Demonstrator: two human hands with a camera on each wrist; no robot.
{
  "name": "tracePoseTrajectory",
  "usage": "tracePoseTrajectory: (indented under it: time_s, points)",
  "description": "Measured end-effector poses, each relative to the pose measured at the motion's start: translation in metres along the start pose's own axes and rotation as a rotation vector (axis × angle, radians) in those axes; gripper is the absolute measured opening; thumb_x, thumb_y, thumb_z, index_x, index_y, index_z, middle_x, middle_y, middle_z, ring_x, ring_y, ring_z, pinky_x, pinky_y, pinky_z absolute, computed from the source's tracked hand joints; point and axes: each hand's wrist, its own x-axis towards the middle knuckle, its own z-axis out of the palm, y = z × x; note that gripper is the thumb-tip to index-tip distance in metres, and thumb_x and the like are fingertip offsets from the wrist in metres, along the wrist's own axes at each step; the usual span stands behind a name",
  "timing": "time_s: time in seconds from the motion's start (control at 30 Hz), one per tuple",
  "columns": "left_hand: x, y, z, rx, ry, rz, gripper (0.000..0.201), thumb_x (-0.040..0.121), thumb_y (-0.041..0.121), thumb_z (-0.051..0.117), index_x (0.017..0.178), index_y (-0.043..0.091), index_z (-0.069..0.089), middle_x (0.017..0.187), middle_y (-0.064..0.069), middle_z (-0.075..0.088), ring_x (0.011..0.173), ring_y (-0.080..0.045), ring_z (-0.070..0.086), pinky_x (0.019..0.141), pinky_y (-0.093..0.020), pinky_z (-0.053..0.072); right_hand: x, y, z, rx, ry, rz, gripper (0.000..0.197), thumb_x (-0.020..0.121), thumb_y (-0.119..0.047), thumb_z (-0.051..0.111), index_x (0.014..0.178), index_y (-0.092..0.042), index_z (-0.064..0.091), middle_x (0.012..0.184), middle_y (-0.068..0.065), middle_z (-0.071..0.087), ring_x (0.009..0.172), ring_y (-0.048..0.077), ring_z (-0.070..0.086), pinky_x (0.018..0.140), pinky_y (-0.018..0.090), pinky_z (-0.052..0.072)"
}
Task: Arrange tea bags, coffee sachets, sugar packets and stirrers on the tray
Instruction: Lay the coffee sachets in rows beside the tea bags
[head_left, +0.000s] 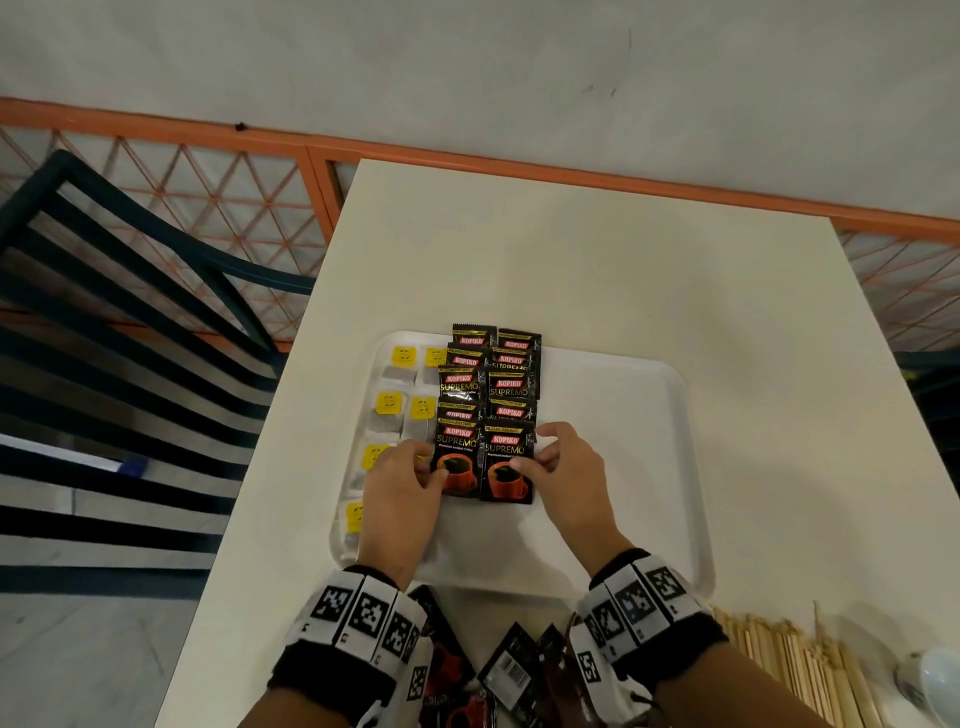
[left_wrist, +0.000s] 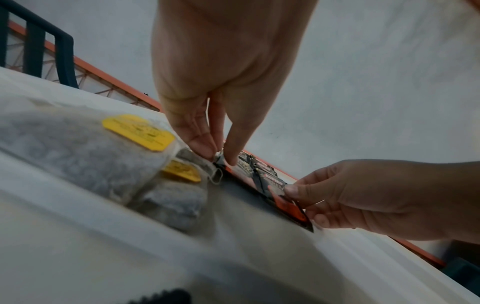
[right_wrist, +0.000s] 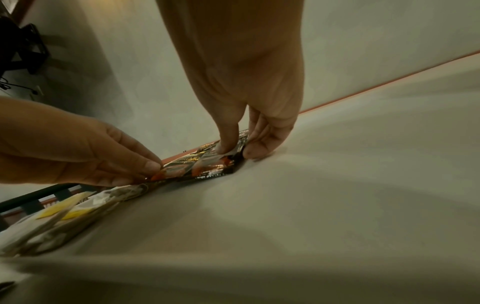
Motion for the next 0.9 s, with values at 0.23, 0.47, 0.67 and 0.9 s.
tracePoseTrajectory:
  time_s: [0.23,0.47,0.67,0.9]
  points:
    - [-0.016,-0.003,-0.021,0.030,-0.082,0.120,0.019,0.084,0.013,0.063,0.102,0.012,0.064,0.092,-0.003,0.058,0.072,-0.012,0.053,0.066,-0.016,0.043,-0.020,-0.001,-0.022,-0.067,0.002,-0.024,0.031,0.083,-0.028,0.067,0.108,-0.014,0.057,0.077,0.001,0.058,0.069,0.007,0.050,0.061,0.012,0.037]
    - [-0.077,-0.036,-0.060,0.150,-0.452,0.359,0.020,0.083,0.020,0.065,0.100,0.028,0.061,0.088,0.010,0.056,0.077,-0.003,0.052,0.067,-0.009,0.038,-0.088,0.012,-0.068,-0.254,-0.207,-0.076,0.014,0.085,-0.032,0.062,0.097,-0.026,0.060,0.077,-0.010,0.060,0.071,0.004,0.056,0.061,0.011,0.038]
    - [-0.105,-0.068,-0.062,0.312,-0.527,0.306,0.051,0.078,0.041,0.068,0.123,0.021,0.053,0.106,0.002,0.047,0.098,-0.017,0.049,0.084,-0.022,0.039,-0.150,0.044,-0.078,-0.495,-0.329,-0.070,0.038,0.084,-0.043,0.059,0.116,-0.024,0.055,0.110,-0.006,0.055,0.102,0.011,0.051,0.084,0.017,0.041]
    - [-0.121,-0.064,-0.035,0.561,-0.303,0.333,0.057,0.060,0.050,0.079,0.096,0.008,0.065,0.102,-0.021,0.058,0.079,-0.042,0.059,0.065,-0.049,0.050,-0.195,0.050,-0.057,-0.737,-0.370,-0.287,0.082,0.072,-0.070,0.052,0.138,-0.029,0.027,0.136,-0.001,0.035,0.127,0.021,0.034,0.110,0.046,0.030]
